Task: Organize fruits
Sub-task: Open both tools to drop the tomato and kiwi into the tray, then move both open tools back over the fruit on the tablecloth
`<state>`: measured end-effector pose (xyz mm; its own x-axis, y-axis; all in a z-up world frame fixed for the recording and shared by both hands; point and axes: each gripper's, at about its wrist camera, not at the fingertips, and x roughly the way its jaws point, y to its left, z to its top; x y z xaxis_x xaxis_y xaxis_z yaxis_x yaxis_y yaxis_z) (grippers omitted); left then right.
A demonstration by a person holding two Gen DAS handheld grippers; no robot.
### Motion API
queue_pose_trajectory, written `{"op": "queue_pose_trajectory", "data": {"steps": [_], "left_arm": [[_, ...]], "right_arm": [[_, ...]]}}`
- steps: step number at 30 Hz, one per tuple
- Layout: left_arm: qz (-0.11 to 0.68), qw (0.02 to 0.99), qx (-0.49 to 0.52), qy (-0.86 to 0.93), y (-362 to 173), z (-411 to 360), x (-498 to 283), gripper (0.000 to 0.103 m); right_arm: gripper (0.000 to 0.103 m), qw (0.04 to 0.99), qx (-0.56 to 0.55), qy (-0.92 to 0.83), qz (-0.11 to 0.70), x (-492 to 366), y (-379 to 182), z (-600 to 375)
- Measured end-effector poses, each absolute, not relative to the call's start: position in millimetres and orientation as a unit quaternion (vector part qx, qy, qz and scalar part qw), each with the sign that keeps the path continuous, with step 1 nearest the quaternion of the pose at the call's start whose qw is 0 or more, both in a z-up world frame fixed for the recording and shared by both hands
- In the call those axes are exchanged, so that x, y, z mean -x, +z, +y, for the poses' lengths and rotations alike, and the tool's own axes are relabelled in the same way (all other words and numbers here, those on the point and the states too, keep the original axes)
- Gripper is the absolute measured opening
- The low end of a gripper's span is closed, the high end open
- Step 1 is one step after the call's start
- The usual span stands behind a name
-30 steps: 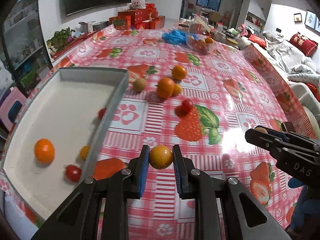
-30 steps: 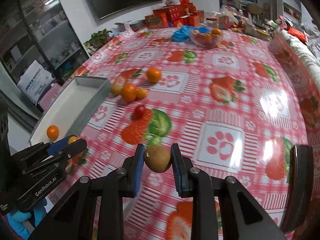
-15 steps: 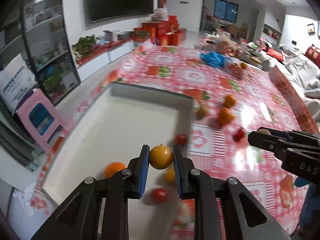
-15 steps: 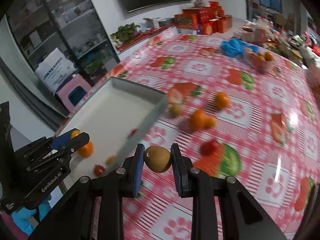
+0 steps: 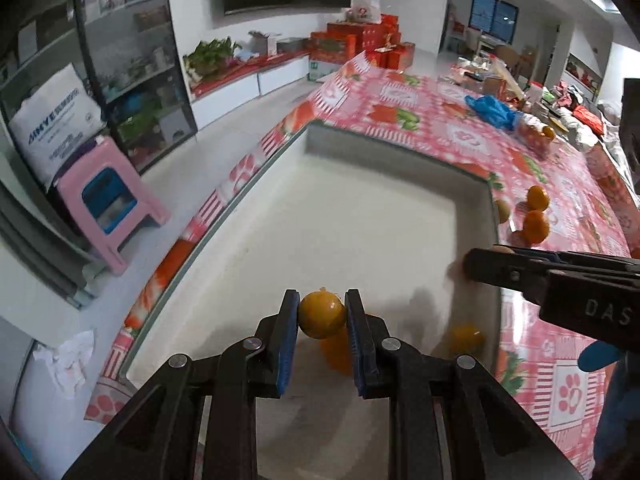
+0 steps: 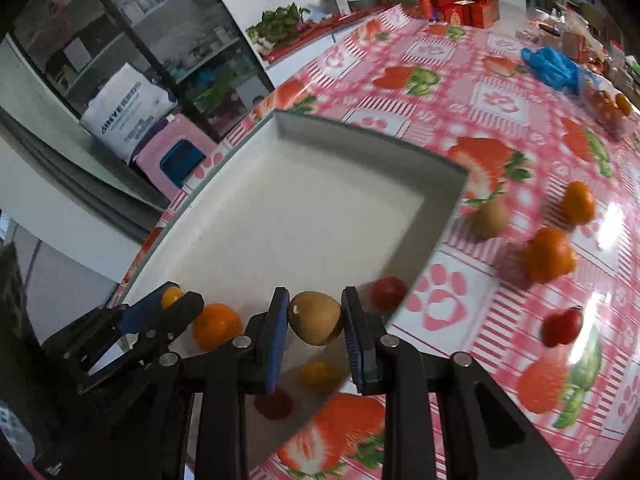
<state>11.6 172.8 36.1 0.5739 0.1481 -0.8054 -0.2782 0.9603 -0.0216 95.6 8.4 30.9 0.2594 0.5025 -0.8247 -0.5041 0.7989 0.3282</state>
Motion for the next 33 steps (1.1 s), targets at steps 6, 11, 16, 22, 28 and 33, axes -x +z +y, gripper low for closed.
{"op": "queue_pose_trajectory", "data": {"steps": [6, 11, 16, 22, 28, 33], "left_arm": [[0.433, 0.890, 0.064, 0.126, 34.4, 173.9, -5.1, 0.025], [0.423, 0.892, 0.059, 0.149, 35.9, 173.6, -2.5, 0.059], [0.411, 0.891, 0.107, 0.159, 37.6, 186.2, 5.9, 0.092], [0.419, 0.889, 0.095, 0.158, 39.1, 172.5, 0.8, 0.092], [0.418, 0.895, 0.085, 0.132, 52.9, 147.5, -7.0, 0.092], [0.419, 0.899, 0.077, 0.104, 63.1, 123.1, -13.5, 0.092]], "right_arm": [[0.030, 0.789, 0.027, 0.315, 0.526, -91.2, 19.4, 25.3], [0.054, 0.796, 0.036, 0.301, 0.524, -93.1, 22.9, 20.3], [0.081, 0.807, 0.013, 0.312, 0.502, -93.6, 47.6, 8.2], [0.091, 0.833, 0.010, 0.289, 0.472, -94.8, 72.1, -15.2], [0.103, 0.853, -0.018, 0.231, 0.468, -108.2, 74.9, -62.2], [0.103, 0.854, -0.052, 0.212, 0.472, -115.4, 74.2, -110.4]]}}
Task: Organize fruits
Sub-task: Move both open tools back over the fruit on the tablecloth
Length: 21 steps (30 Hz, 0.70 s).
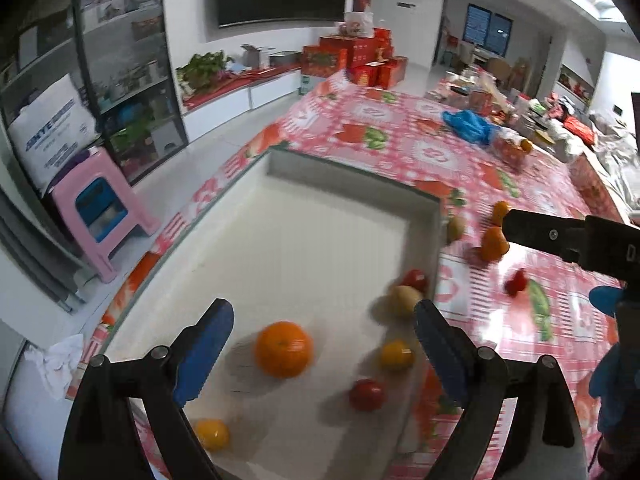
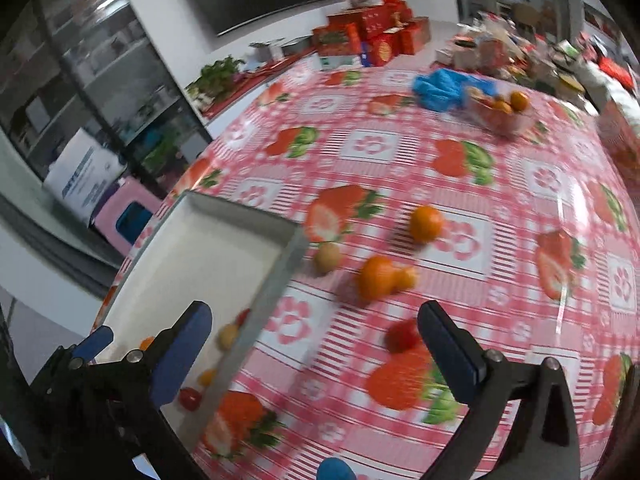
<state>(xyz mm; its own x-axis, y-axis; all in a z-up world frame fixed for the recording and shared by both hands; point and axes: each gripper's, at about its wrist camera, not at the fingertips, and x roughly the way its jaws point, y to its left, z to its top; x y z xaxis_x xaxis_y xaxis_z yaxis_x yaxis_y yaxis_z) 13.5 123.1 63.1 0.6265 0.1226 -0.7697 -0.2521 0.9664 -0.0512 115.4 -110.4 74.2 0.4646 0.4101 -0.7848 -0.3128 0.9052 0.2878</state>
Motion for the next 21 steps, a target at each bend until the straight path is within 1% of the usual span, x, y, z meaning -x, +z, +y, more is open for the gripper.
{"op": "queue_pose_trajectory", "data": {"steps": [8, 11, 15, 21], "left_arm": [[0.439, 0.892, 0.080, 0.069, 69.1, 90.6, -27.2, 0.092], [0.440, 0.893, 0.076, 0.055, 81.7, 79.8, -32.0, 0.092], [0.413, 0.908, 0.057, 0.041, 117.9, 67.1, -35.2, 0.092], [0.389, 0.920, 0.048, 0.018, 160.9, 54.9, -45.2, 0.092]], "right_arm": [[0.103, 0.851, -0.119, 0.125, 0.496, -128.6, 53.5, -203.5], [0.103, 0.842, -0.134, 0.099, 0.513, -134.2, 40.4, -227.5], [0.103, 0.837, -0.121, 0.081, 0.528, -138.9, 23.8, -239.4], [0.103, 0.832, -0.061, 0.067, 0.547, -139.4, -2.8, -234.6]]}}
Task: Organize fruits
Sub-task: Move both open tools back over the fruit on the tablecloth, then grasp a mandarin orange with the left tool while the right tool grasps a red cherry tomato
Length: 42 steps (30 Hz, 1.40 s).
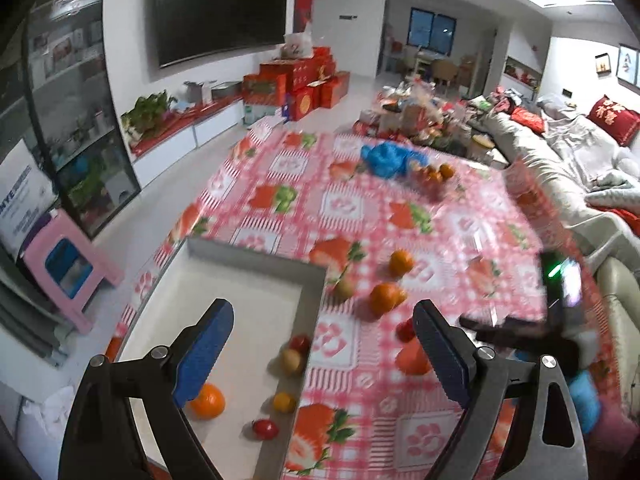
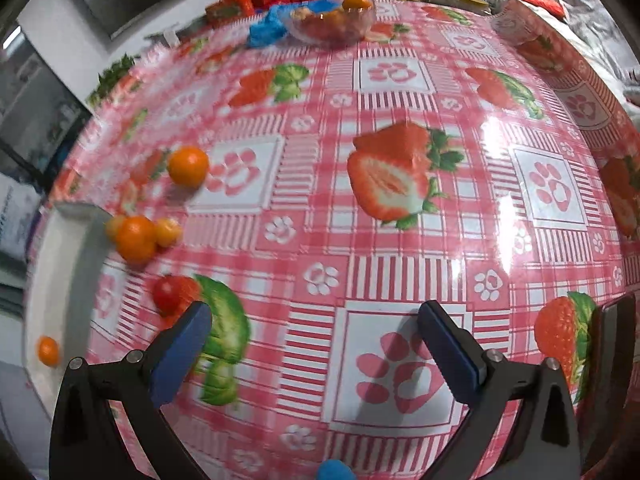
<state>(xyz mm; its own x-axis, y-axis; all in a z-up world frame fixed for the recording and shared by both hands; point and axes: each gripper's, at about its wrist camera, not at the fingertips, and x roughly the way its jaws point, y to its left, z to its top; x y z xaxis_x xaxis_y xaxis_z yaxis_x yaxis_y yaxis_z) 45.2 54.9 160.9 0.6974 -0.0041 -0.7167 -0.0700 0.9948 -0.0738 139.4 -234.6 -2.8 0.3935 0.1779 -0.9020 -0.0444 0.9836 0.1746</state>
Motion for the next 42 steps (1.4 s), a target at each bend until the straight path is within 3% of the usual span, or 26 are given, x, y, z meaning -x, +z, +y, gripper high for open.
{"op": "queue_pose_trajectory", "data": {"steps": [6, 13, 21, 24, 34, 39, 42], "left_arm": [[0.366, 0.929, 0.051, 0.011, 182.0, 47.6, -64.2, 0.092], [0.433, 0.900, -0.042, -0.001, 95.5, 3.1, -101.7, 0.092], [0.462, 0.886, -0.028, -0.007, 49.5, -9.3, -138.7, 0.092], [0.474, 0.879, -0.045, -0.015, 41.4, -15.9, -149.3, 0.072], [0.499, 0.864, -0.060, -0.019, 17.0, -27.0, -165.3, 0.069], [0.507, 0.860, -0.039, -0.042, 14.7, -28.9, -167.0, 0.044], [0.504, 0.861, -0.057, -0.033, 13.5, -30.4, -162.0, 0.036]], "right_arm": [[0.103, 0.840, -0.002, 0.054, 0.540, -139.7, -8.9, -230.4], [0.103, 0.860, 0.040, 0.067, 0.504, -128.6, -11.7, -229.1], [0.103, 0.873, 0.047, 0.085, 0.478, -119.9, -11.3, -232.4], [0.103, 0.875, 0.046, 0.085, 0.475, -120.0, -11.9, -232.0], [0.103, 0.877, 0.047, 0.088, 0.470, -118.5, -11.9, -232.9], [0.103, 0.877, 0.047, 0.088, 0.470, -118.2, -11.9, -232.9], [0.103, 0.877, 0.047, 0.088, 0.470, -117.8, -11.7, -232.9]]}}
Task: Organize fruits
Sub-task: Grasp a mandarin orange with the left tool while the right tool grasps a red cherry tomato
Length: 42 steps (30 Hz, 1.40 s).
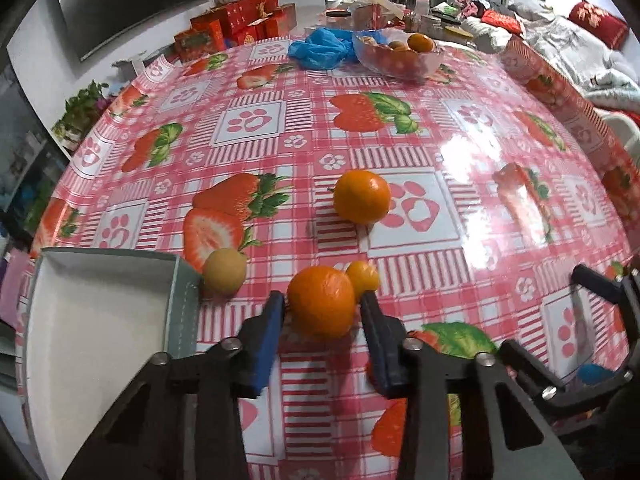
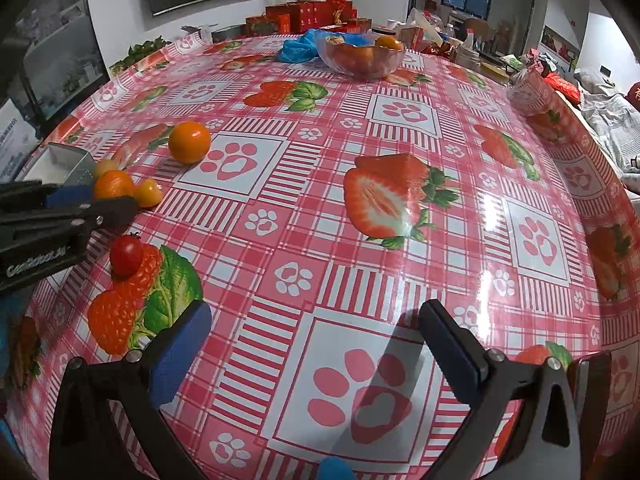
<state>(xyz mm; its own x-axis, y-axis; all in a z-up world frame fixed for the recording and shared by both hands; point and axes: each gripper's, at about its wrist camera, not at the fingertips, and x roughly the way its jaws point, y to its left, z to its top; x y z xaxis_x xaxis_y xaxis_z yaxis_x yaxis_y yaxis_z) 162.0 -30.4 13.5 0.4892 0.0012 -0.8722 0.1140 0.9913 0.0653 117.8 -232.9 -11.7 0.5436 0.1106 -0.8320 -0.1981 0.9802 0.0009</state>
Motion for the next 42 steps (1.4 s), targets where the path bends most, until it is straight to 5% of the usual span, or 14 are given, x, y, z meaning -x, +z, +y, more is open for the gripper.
{"op": "queue_pose_trajectory", "data": {"steps": [19, 42], "left_arm": [[0.495, 0.869, 0.000, -0.015, 6.7, -3.4, -41.6, 0.036], [0.486, 0.874, 0.010, -0.003, 5.7, 1.2, -58.4, 0.036]], "right_arm": [[0.103, 0.880, 0.046, 0.085, 0.464, -117.8, -10.4, -232.9], [0.103, 0.874, 0.041, 0.091, 0.476, -118.0, -8.7, -223.6]]}}
